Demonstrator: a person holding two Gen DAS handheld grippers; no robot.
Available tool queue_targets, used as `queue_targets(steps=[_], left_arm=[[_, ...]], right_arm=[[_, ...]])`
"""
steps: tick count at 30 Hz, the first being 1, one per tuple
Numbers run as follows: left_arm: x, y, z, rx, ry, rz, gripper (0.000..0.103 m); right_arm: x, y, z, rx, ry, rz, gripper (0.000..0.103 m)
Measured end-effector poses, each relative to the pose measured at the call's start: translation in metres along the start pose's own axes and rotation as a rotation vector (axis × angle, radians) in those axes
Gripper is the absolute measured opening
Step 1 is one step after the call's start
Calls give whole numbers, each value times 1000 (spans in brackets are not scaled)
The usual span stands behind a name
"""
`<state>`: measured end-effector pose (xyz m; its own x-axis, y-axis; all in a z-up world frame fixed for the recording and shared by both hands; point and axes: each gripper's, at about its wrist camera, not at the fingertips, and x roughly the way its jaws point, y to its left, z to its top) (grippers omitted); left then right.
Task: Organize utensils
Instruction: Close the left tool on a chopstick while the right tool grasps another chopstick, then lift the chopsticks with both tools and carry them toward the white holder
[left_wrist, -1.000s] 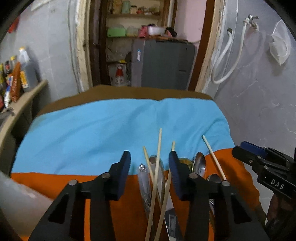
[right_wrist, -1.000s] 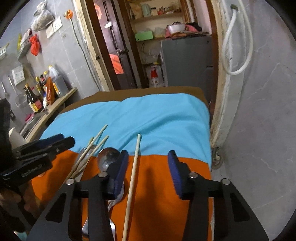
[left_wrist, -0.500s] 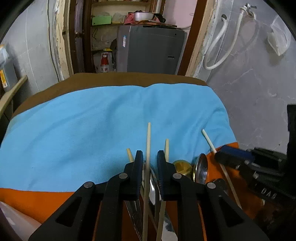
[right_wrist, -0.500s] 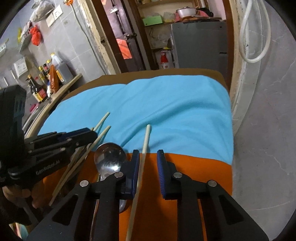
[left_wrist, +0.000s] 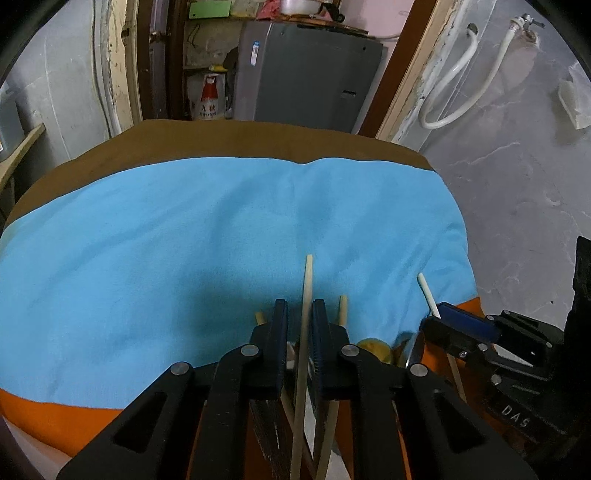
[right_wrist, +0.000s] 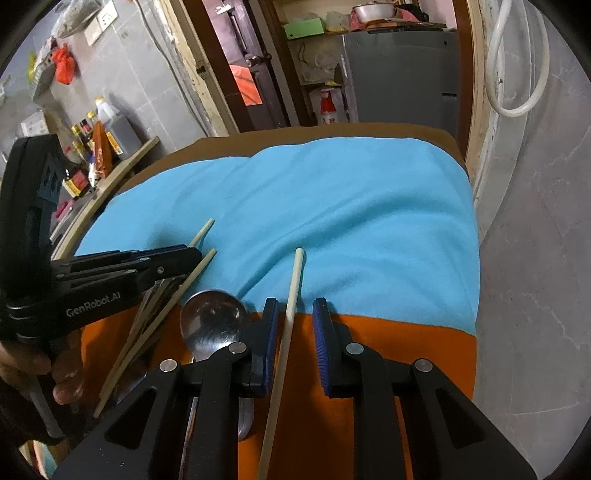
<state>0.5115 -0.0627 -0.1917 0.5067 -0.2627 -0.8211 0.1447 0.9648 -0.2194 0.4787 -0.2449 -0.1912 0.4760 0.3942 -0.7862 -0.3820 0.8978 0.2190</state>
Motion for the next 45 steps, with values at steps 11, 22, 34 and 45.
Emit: queue_targets(steps=[11, 22, 34, 45], left_arm=[[-8, 4, 5, -54, 29, 20, 2], [-105, 11, -25, -163, -234, -13, 2], [-228, 22, -46, -238, -546, -33, 2], [-336, 129, -55, -332, -778, 57, 2]], right_arm=[[9, 13, 11, -24, 77, -99, 4], [-49, 8, -5, 146, -111, 37, 2], [-145, 78, 0, 119, -470, 121, 2], [-157, 194, 51, 48, -685, 368, 3]])
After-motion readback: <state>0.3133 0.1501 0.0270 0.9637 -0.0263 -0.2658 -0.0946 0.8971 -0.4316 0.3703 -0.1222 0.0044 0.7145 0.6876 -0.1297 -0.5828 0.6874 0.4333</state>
